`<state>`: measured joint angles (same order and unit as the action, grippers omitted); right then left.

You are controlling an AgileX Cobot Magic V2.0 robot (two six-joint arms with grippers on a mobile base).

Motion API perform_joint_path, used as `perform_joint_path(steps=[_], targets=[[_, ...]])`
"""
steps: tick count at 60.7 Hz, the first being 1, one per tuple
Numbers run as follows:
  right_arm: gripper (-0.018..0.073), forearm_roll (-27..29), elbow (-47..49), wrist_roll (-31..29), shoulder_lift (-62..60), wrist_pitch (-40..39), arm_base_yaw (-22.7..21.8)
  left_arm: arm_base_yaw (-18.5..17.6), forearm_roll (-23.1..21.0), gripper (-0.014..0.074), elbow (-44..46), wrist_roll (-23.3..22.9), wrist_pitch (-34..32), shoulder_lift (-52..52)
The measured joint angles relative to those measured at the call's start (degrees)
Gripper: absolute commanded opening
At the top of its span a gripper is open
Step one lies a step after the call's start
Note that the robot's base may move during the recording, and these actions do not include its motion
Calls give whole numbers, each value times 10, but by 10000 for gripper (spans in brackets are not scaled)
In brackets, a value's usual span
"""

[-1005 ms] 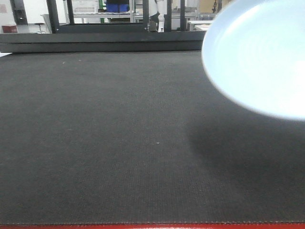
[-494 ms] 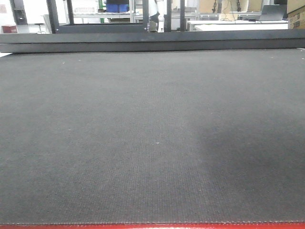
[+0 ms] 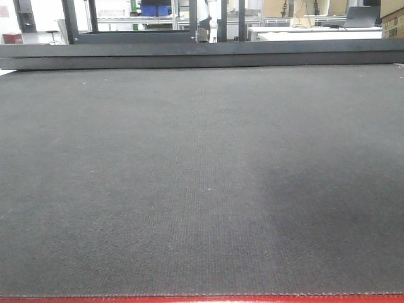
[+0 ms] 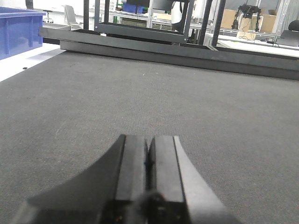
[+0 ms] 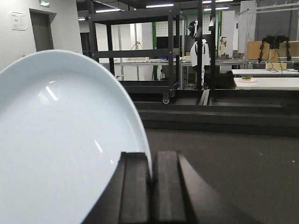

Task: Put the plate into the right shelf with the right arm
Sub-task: 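Drive the base away from the table holding the plate in the right gripper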

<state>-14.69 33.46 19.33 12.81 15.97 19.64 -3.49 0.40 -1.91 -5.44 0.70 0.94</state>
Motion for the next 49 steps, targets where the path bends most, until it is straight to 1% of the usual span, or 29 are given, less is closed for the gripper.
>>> perform_joint_path(steps=[49], targets=[[54,-1,0,0,0,0,0,0,0,-47,0,0,0,0]])
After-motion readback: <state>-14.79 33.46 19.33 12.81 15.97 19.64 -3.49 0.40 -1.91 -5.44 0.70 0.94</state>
